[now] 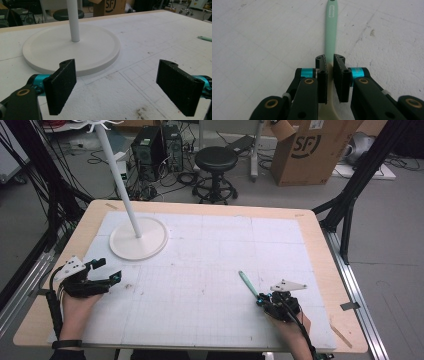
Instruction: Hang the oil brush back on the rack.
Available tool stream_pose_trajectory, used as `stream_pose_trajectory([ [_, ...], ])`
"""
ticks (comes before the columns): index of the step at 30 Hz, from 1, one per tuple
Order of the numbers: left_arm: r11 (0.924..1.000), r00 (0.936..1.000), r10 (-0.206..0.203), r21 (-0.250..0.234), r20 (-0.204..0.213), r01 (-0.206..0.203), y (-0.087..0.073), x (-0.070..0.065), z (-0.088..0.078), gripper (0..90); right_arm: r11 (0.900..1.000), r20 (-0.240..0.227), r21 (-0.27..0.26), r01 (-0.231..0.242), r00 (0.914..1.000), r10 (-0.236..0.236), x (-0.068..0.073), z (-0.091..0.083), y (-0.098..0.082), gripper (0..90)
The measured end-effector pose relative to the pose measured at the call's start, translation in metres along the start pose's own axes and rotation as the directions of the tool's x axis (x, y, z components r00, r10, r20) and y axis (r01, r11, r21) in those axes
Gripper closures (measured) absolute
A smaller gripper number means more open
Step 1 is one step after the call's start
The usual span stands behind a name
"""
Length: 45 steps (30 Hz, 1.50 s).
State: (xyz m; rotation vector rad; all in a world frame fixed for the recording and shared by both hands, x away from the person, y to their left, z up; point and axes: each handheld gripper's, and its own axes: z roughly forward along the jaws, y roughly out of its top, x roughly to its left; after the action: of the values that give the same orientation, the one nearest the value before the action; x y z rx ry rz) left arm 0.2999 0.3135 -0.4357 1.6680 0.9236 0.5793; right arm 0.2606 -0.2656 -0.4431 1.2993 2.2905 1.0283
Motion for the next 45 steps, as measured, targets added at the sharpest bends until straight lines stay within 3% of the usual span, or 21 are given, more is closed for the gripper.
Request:
stream_pose_trajectory([
  [12, 0.9999, 1.0, 0.002, 0.011, 0.008, -0.002, 0.0, -0.001, 0.0, 17.2, 1.0, -0.032, -0.02, -0.006, 0.9995, 0.005, -0.005, 0.0, 0.001, 83.3],
  [20, 0.9998, 0.9999, 0.0, 0.018, 0.013, 0.0, -0.002, -0.001, -0.001, 17.2, 0.998, -0.076, -0.056, -0.015, 0.997, 0.011, -0.007, -0.001, 0.005, 83.3],
  [23, 0.9998, 0.9998, -0.004, 0.019, 0.017, 0.003, -0.003, -0.001, -0.001, 17.3, 0.997, -0.114, -0.08, -0.018, 0.9935, 0.009, -0.008, -0.003, 0.011, 83.3],
  [36, 0.9987, 0.9986, -0.027, 0.044, 0.046, 0.025, -0.008, 0.003, 0.001, 16.7, 0.986, -0.174, -0.163, 0.021, 0.9835, -0.049, -0.006, -0.004, 0.054, 83.2],
  [45, 0.9982, 0.9983, -0.025, 0.055, 0.053, 0.023, -0.01, 0.001, 0.003, 16.9, 0.967, -0.233, -0.251, 0.052, 0.9661, -0.112, -0.002, -0.013, 0.101, 83.2],
])
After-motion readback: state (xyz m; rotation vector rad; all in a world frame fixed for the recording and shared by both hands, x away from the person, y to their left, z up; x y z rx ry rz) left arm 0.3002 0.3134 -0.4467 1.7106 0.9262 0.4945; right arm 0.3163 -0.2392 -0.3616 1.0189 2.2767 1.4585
